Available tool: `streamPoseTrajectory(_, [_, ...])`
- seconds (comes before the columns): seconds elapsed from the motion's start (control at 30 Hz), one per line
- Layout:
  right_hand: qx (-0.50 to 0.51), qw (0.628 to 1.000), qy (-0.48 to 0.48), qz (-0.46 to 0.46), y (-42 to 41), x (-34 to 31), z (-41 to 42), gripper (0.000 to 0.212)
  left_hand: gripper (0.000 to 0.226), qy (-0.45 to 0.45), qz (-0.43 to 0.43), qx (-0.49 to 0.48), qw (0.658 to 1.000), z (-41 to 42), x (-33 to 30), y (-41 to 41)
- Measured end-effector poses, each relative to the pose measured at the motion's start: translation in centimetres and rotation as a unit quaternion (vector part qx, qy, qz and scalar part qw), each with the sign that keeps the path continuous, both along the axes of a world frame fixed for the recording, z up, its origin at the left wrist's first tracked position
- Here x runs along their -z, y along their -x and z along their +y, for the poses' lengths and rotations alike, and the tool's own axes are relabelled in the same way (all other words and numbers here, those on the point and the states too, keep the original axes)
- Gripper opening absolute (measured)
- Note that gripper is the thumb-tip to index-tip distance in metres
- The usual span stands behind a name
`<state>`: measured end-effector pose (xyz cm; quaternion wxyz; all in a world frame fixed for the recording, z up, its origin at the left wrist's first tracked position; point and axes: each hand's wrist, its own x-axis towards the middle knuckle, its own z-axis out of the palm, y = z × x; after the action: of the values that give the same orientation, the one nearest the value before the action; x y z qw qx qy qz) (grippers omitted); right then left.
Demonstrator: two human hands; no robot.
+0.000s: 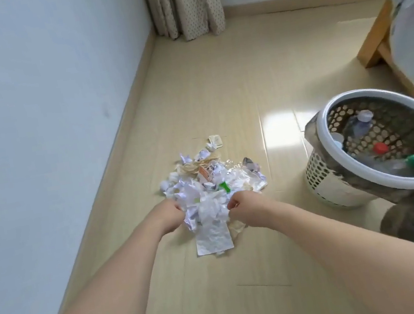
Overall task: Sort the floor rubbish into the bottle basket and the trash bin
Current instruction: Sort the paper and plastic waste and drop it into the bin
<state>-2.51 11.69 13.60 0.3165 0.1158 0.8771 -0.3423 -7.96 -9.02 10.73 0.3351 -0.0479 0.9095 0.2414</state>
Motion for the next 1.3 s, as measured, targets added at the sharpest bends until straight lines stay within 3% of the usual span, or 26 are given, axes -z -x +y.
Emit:
streamPoseTrajectory(0.1, [-0.090, 0.993, -0.074, -0.009, 2.5, 3.6, -2.7, 0.036, 0.014, 0.003, -0.017, -0.032, 0.999, -3.7, 4.6, 0.8])
streamPoseTrajectory(0.2, [-0.088, 0.990, -0.109, -0.004, 4.6, 7.8, -4.2, 0.034, 0.007, -0.030, -0.046, -0.091, 0.994, -4.4, 9.3, 1.4])
streamPoseTrajectory(0.3, [-0.090, 0.987, -0.129, 0.020, 6.2, 11.9, -5.0, 0.035, 0.028, -0.059, -0.064, -0.144, 0.986, -3.1, 13.0, 2.3])
streamPoseTrajectory(0.4, [-0.197, 0.961, -0.187, 0.056, 7.0, 15.5, -5.6, 0.037, 0.033, -0.060, -0.036, -0.167, 0.983, -2.2, 16.1, 2.8])
streamPoseTrajectory(0.53, [-0.283, 0.915, -0.264, 0.113, 6.8, 17.4, -6.0, 0.016, 0.024, -0.053, 0.006, -0.195, 0.979, -2.7, 18.2, 2.3])
streamPoseTrajectory(0.7, [-0.298, 0.908, -0.252, 0.151, 7.0, 17.2, -6.0, 0.017, 0.014, -0.090, 0.020, -0.221, 0.971, -4.2, 18.9, 1.3])
streamPoseTrajectory(0.83, [-0.276, 0.922, -0.232, 0.144, 7.4, 16.7, -5.7, 0.011, 0.020, -0.138, 0.003, -0.276, 0.951, -5.4, 19.0, 0.5])
streamPoseTrajectory(0.93, [-0.206, 0.941, -0.215, 0.162, 7.4, 16.3, -5.5, 0.013, 0.016, -0.165, 0.009, -0.308, 0.937, -6.0, 18.5, 0.2])
streamPoseTrajectory(1.03, [-0.154, 0.953, -0.192, 0.174, 6.9, 15.4, -5.4, 0.015, 0.028, -0.166, 0.020, -0.333, 0.928, -6.4, 18.1, 0.0])
streamPoseTrajectory(1.17, [-0.100, 0.969, -0.141, 0.174, 5.9, 14.1, -5.0, 0.014, 0.036, -0.117, 0.005, -0.324, 0.939, -6.7, 18.2, 0.0])
streamPoseTrajectory(1.3, [0.006, 0.990, -0.028, 0.140, 5.5, 12.9, -4.8, 0.009, 0.034, -0.040, 0.011, -0.322, 0.946, -6.9, 17.5, 0.2])
